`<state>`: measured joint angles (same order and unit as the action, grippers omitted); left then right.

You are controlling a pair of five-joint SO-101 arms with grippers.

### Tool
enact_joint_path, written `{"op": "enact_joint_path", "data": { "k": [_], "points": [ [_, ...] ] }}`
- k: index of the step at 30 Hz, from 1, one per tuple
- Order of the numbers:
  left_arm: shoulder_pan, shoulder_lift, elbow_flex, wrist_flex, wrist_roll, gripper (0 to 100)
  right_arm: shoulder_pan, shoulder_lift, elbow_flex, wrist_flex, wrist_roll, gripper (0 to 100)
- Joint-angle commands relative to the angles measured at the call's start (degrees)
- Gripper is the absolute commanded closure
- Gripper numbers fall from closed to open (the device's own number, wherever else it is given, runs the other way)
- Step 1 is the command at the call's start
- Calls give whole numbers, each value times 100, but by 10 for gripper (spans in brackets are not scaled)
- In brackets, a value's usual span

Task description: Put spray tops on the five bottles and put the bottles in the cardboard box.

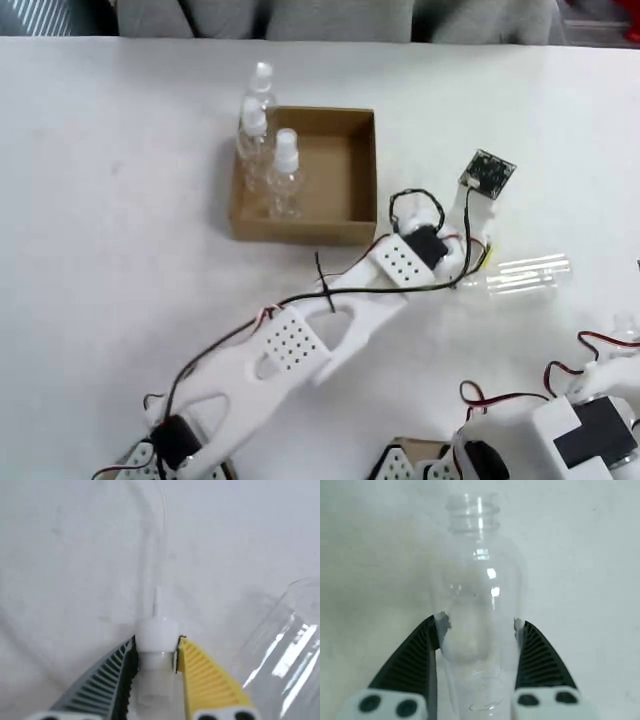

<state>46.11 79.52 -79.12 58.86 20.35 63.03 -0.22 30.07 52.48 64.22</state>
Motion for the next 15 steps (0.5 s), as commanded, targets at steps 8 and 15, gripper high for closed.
{"op": "enact_joint_path", "data": {
  "k": [8, 15],
  "points": [
    [31, -1376, -1644, 3930, -615, 980, -31, -66, -26, 13, -18, 983],
    [-259, -2598, -967, 4396, -1187, 981, -31, -66, -26, 4, -18, 983]
  ]
}}
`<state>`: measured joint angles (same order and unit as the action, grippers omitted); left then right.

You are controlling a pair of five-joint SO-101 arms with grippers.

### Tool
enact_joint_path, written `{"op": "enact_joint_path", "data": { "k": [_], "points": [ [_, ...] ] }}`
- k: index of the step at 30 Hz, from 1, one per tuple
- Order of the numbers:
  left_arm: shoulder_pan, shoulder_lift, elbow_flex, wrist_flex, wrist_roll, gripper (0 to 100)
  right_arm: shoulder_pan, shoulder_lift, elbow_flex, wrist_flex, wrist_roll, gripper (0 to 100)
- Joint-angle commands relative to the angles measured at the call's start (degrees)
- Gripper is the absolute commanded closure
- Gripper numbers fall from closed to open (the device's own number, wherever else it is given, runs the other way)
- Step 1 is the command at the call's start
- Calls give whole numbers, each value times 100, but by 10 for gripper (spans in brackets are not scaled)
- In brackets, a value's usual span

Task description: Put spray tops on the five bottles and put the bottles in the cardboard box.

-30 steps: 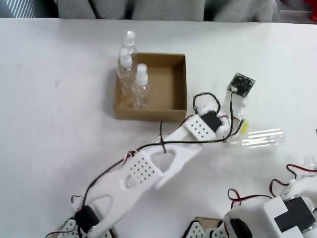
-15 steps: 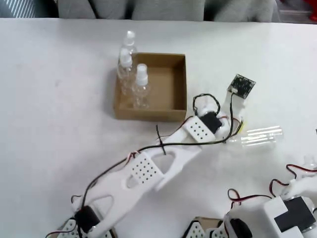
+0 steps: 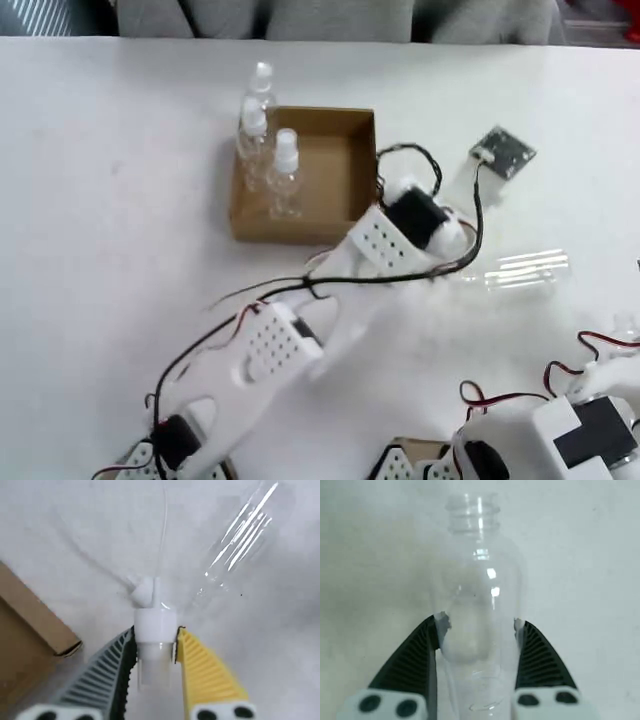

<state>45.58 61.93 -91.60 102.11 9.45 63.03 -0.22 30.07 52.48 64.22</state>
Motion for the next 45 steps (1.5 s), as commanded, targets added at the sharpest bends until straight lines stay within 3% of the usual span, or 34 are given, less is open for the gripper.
{"op": "enact_joint_path", "data": {
  "k": [1, 4, 9, 15, 28, 35, 41, 45],
  "points": [
    [-233, -1024, 554, 70, -97, 981, -22, -66, -26, 4, -18, 983],
    [-295, -1710, 1837, 70, -229, 980, -13, -66, -26, 4, -18, 983],
    [-400, -3178, 4396, 9, -1134, 980, -22, -66, -35, -4, -18, 983],
    [-901, -4936, 6910, -176, -1310, 980, -84, -66, -35, -4, -18, 983],
    [-1798, -9077, 12325, -879, -4484, 980, -92, -57, -35, 4, -18, 983],
    [-2624, -10466, 14259, -1055, -6435, 980, -31, -57, -35, 22, -18, 983],
    [-2949, -10782, 15191, -2409, -6549, 978, -22, -57, -26, 31, -18, 983],
    [-3178, -10782, 15516, -3200, -6541, 901, 40, -66, -26, 31, -18, 983]
  ]
}}
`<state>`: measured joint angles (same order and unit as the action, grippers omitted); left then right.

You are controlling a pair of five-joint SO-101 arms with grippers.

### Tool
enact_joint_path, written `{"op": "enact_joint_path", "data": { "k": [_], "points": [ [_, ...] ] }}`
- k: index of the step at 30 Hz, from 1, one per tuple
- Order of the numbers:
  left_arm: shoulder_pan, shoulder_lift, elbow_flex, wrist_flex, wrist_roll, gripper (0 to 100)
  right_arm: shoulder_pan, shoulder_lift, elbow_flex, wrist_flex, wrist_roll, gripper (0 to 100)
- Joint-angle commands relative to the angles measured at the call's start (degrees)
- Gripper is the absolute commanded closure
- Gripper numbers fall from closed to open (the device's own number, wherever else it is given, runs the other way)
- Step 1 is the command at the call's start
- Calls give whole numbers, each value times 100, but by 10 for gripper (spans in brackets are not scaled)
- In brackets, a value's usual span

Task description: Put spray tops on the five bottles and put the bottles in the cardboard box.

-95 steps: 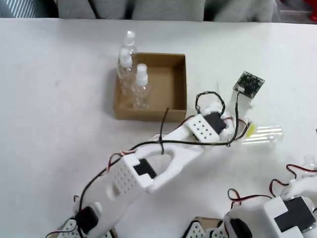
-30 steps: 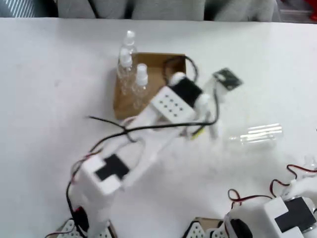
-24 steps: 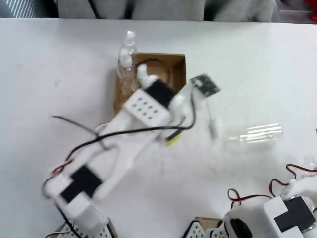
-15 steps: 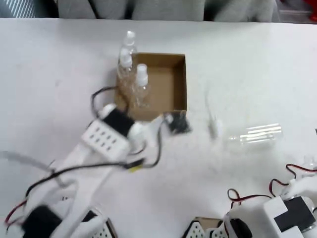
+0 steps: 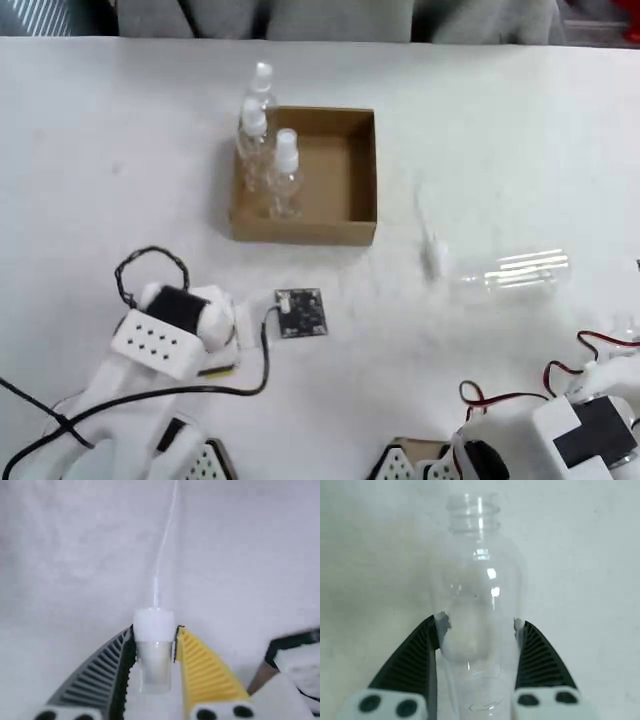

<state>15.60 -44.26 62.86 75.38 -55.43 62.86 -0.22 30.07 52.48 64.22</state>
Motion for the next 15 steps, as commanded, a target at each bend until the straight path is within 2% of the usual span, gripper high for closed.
{"op": "enact_joint_path", "data": {
  "k": [1, 6, 15],
  "points": [
    [-242, -163, 123, -677, -53, 876, 57, -66, -26, 31, -18, 983],
    [-462, -163, 220, -1125, -53, 832, 57, -66, -26, 31, -18, 983],
    [-558, -198, 176, -1081, -53, 828, 48, -66, -26, 31, -18, 983]
  ]
}}
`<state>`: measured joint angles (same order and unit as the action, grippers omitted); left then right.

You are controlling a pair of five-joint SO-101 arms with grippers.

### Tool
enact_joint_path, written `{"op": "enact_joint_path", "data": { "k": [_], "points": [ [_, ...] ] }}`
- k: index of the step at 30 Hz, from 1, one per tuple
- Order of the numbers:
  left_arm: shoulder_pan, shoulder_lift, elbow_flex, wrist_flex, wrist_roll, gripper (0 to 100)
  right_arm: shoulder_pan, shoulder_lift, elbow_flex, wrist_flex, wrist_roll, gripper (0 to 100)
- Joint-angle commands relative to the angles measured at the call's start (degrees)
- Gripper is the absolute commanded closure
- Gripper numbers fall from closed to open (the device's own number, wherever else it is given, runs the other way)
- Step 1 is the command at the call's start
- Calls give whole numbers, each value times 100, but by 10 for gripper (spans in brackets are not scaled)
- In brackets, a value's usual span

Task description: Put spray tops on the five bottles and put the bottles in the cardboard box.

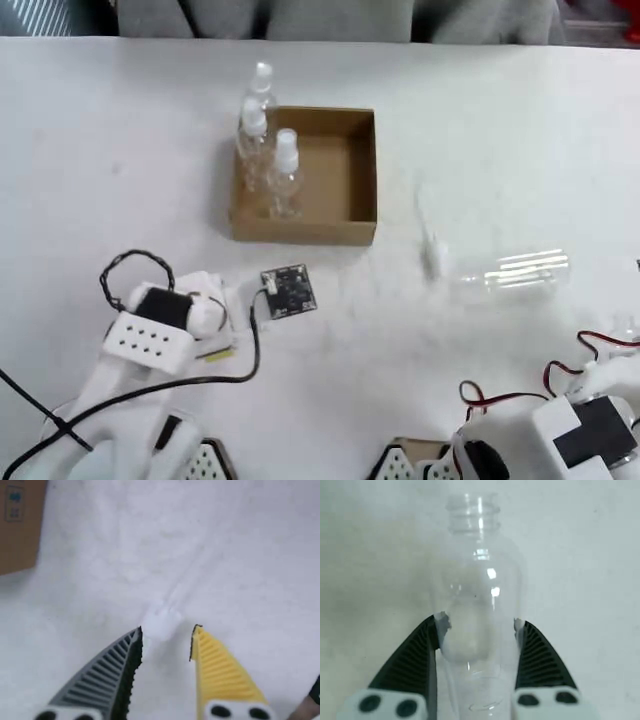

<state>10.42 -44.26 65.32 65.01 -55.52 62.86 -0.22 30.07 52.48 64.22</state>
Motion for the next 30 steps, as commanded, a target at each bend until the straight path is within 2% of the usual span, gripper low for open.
{"op": "enact_joint_path", "data": {
  "k": [1, 4, 6, 11, 15, 17, 21, 27, 30],
  "points": [
    [-40, -207, -79, -44, -44, 828, 48, -66, -26, 31, -18, 983],
    [-40, -207, -167, 9, -35, 831, 57, -66, -26, 31, -18, 983],
    [-40, -207, -334, 237, 316, 831, 57, -66, -26, 31, -18, 983],
    [-40, -207, -782, 730, 2251, 842, 48, -66, -26, 31, -18, 983],
    [-31, -207, -791, 791, 3560, 980, 40, -57, -26, 31, -18, 983],
    [-40, -207, -730, 844, 3974, 967, 40, -57, -26, 13, -18, 983],
    [-40, -207, -378, 774, 4378, 979, 22, -57, 79, -40, -18, 983],
    [-40, -207, 114, 668, 4404, 980, 4, -57, 369, -444, -18, 983],
    [-224, -180, 484, 176, 4492, 980, 31, -57, 369, -453, -18, 983]
  ]
}}
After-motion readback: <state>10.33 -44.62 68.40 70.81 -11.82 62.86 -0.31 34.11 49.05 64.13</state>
